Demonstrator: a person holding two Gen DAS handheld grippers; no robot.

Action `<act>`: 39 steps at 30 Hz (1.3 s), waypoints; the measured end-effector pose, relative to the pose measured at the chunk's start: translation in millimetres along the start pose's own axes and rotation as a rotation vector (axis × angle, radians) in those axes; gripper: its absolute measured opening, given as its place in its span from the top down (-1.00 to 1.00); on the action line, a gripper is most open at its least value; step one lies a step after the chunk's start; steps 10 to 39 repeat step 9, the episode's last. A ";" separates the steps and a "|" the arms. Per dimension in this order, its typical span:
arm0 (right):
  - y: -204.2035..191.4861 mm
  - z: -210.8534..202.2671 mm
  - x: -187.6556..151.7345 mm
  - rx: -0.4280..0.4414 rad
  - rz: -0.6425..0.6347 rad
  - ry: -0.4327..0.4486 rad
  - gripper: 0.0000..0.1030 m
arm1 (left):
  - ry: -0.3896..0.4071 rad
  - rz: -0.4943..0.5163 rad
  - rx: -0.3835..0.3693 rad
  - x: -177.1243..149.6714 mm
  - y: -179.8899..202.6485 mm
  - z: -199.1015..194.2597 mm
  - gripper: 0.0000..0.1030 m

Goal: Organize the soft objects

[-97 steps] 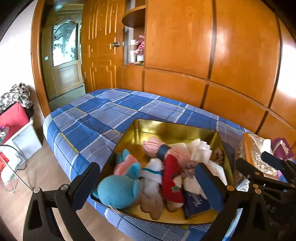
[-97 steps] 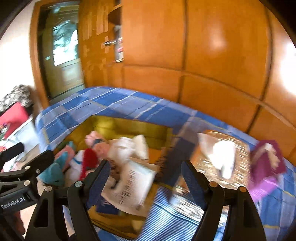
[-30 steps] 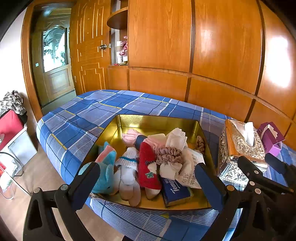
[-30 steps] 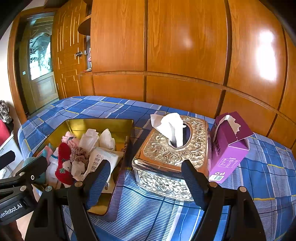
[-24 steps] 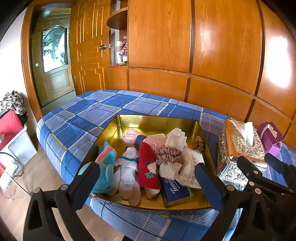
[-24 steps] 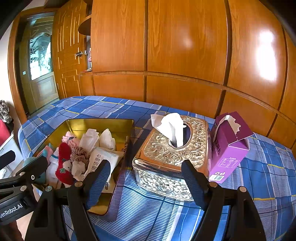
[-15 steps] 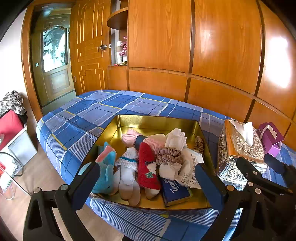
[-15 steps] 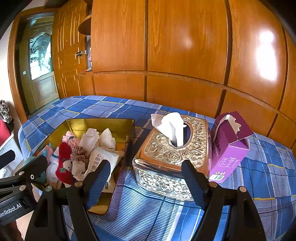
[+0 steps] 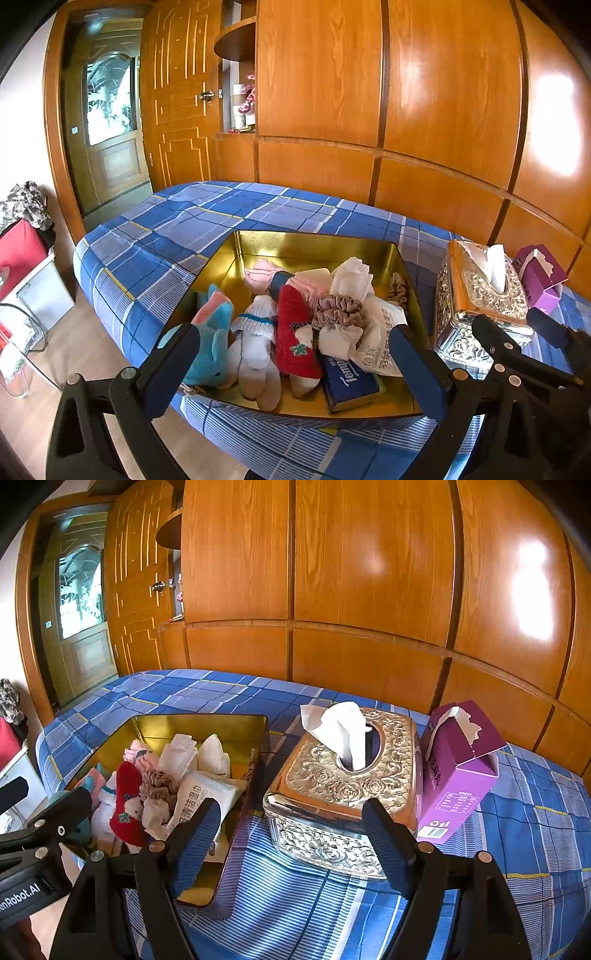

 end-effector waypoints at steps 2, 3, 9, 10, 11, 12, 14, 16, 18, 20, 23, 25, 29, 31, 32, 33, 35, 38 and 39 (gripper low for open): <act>0.3 0.2 -0.2 0.000 0.001 0.000 -0.56 | 0.000 -0.007 -0.002 0.1 -1.6 0.1 -0.99; 0.3 0.1 -0.4 0.000 0.001 0.000 -0.56 | 0.000 -0.007 -0.007 0.1 -1.9 0.6 -0.99; 7.8 -9.0 1.6 -0.005 0.022 0.040 -0.56 | -0.002 -0.003 -0.014 -0.7 -1.3 2.8 -0.94; 7.8 -9.0 1.6 -0.005 0.022 0.040 -0.56 | -0.002 -0.003 -0.014 -0.7 -1.3 2.8 -0.94; 7.8 -9.0 1.6 -0.005 0.022 0.040 -0.56 | -0.002 -0.003 -0.014 -0.7 -1.3 2.8 -0.94; 7.8 -9.0 1.6 -0.005 0.022 0.040 -0.56 | -0.002 -0.003 -0.014 -0.7 -1.3 2.8 -0.94; 7.8 -9.0 1.6 -0.005 0.022 0.040 -0.56 | -0.002 -0.003 -0.014 -0.7 -1.3 2.8 -0.94; 7.8 -9.0 1.6 -0.005 0.022 0.040 -0.56 | -0.002 -0.003 -0.014 -0.7 -1.3 2.8 -0.94; 7.8 -9.0 1.6 -0.005 0.022 0.040 -0.56 | -0.002 -0.003 -0.014 -0.7 -1.3 2.8 -0.94; 7.8 -9.0 1.6 -0.005 0.022 0.040 -0.56 | -0.002 -0.003 -0.014 -0.7 -1.3 2.8 -0.94; 7.8 -9.0 1.6 -0.005 0.022 0.040 -0.56 | -0.002 -0.003 -0.014 -0.7 -1.3 2.8 -0.94; 7.8 -9.0 1.6 -0.005 0.022 0.040 -0.56 | -0.002 -0.003 -0.014 -0.7 -1.3 2.8 -0.94; 7.8 -9.0 1.6 -0.005 0.022 0.040 -0.56 | -0.002 -0.003 -0.014 -0.7 -1.3 2.8 -0.94; 7.8 -9.0 1.6 -0.005 0.022 0.040 -0.56 | -0.002 -0.003 -0.014 -0.7 -1.3 2.8 -0.94; 7.8 -9.0 1.6 -0.005 0.022 0.040 -0.56 | -0.002 -0.003 -0.014 -0.7 -1.3 2.8 -0.94; 7.8 -9.0 1.6 -0.005 0.022 0.040 -0.56 | -0.002 -0.003 -0.014 -0.7 -1.3 2.8 -0.94; 7.8 -9.0 1.6 -0.005 0.022 0.040 -0.56 | -0.002 -0.003 -0.014 -0.7 -1.3 2.8 -0.94; 7.8 -9.0 1.6 -0.005 0.022 0.040 -0.56 | -0.002 -0.003 -0.014 -0.7 -1.3 2.8 -0.94; 7.8 -9.0 1.6 -0.005 0.022 0.040 -0.56 | -0.002 -0.003 -0.014 -0.7 -1.3 2.8 -0.94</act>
Point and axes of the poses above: each gripper's, at about its wrist camera, not at the fingertips, and z roughly the way its jaws point, y to its right, x to its top, the point moved 3 cm from there along z, roughly the way its jaws point, and after that the axes turned 10 degrees about -z, right-handed, at the moved point
